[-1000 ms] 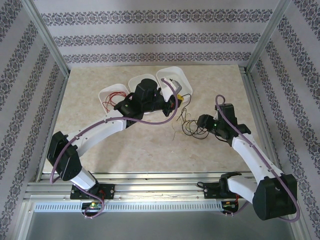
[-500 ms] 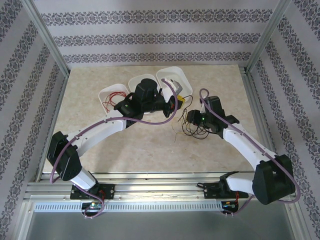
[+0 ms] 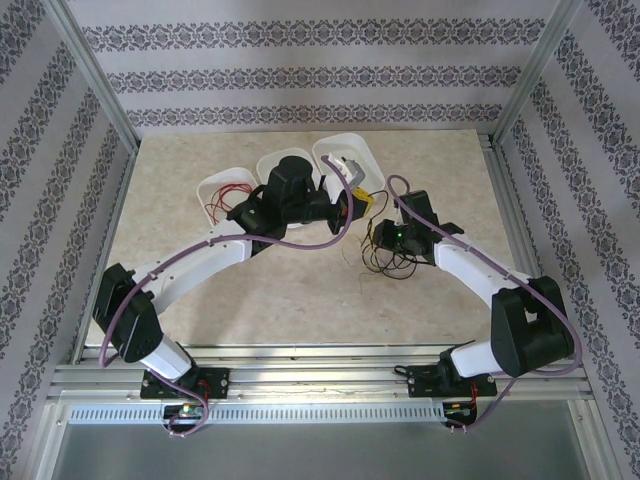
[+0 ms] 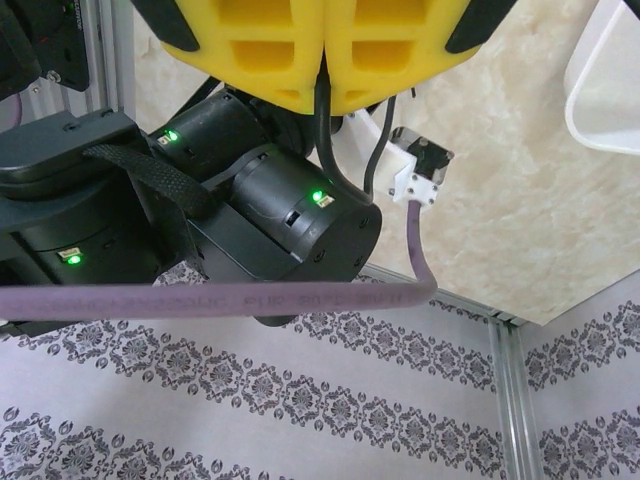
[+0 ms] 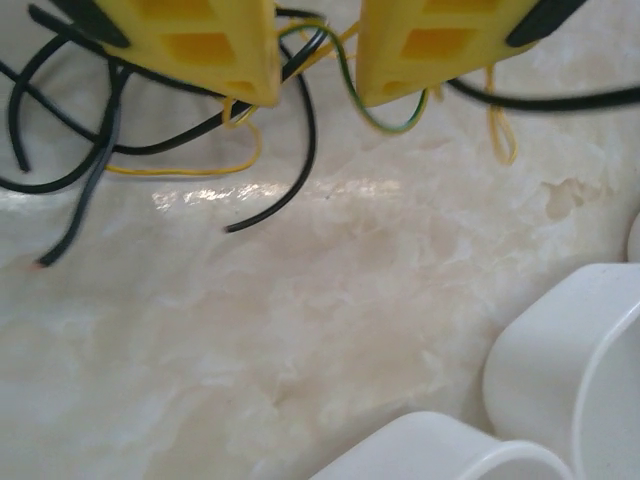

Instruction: Untangle the cables

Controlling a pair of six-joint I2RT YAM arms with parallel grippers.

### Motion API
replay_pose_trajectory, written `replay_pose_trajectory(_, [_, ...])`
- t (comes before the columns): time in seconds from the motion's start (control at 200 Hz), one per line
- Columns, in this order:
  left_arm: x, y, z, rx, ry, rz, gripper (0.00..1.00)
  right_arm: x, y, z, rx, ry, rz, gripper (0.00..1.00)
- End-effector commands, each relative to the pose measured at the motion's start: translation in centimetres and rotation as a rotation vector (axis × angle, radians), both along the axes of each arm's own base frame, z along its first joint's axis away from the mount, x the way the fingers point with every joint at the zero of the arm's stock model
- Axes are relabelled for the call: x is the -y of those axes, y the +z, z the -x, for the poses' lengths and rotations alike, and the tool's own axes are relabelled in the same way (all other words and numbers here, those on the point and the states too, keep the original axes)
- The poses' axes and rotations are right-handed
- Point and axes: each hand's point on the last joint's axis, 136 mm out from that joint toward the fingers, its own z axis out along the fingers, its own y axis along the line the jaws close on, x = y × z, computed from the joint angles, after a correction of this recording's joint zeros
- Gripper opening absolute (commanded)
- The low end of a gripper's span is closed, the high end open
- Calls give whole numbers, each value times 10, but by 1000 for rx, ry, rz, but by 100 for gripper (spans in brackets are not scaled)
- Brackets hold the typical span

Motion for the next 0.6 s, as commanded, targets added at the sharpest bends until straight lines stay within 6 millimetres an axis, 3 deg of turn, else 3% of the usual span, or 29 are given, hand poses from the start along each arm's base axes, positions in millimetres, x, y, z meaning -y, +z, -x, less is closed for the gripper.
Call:
replay_pose_trajectory(0.0, [-7,30,11,73,9,55,0,15,-9,0,-17,-63,-1,20])
replay_pose_trajectory(0.275, [-31,60,20,175,77,69,0,27,-47,16,-122,-62,34,0])
replay_pose_trajectory(0.445, [-43,88,27,258,93,84,0,34,-76,27,-219,-78,60,0])
replay_pose_trajectory(0.595, [-46,107,30,327,94,96,0,36,-75,27,-227,-84,57,0])
